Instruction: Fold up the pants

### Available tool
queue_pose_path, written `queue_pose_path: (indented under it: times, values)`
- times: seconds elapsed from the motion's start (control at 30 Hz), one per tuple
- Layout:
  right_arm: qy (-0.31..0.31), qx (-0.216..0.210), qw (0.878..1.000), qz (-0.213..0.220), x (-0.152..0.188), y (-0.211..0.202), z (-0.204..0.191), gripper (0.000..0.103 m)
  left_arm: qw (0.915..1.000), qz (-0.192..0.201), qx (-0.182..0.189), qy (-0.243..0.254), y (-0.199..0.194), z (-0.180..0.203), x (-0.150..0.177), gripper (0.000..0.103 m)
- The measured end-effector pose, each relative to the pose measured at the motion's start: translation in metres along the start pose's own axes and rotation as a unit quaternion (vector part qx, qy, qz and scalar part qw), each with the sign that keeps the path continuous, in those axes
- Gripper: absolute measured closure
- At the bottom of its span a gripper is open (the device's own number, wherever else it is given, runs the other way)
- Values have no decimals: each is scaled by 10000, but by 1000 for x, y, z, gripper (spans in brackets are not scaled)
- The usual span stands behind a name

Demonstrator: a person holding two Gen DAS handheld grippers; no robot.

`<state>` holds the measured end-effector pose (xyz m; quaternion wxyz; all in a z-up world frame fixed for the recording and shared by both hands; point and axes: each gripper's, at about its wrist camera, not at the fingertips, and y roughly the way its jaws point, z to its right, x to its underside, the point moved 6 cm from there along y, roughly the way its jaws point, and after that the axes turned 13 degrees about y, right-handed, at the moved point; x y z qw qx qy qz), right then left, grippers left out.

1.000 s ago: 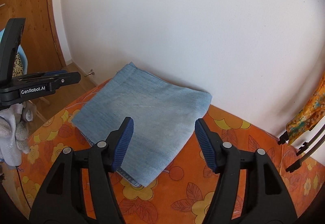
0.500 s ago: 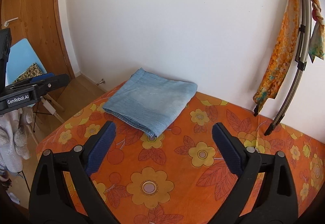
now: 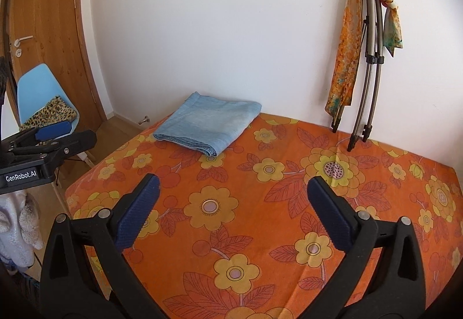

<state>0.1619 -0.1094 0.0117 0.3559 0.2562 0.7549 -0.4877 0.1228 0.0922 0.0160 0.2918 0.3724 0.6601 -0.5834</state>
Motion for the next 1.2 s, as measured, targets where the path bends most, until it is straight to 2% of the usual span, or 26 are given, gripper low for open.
queue_pose_path:
  times: [0.13, 0.3, 0.73, 1.0, 1.2]
  values:
    - [9, 40, 10000, 13, 8, 1, 10, 0, 9995, -27, -30, -310, -5, -2, 11, 13]
    - [-168, 122, 9998, -38, 15, 3, 19, 0, 9990, -103, -154, -411, -3, -4, 16, 13]
    - [-318, 191, 9993, -52, 29, -14, 24, 0, 9997, -92, -199, -129, -9, 18, 19, 13]
    - [-381, 211, 9990, -42, 32, -18, 22, 0, 9997, -132, -131, -160, -10, 18, 26, 13]
    - [-374, 294, 9988, -63, 36, -20, 27, 0, 9994, -97, -256, -214, -11, 8, 30, 13]
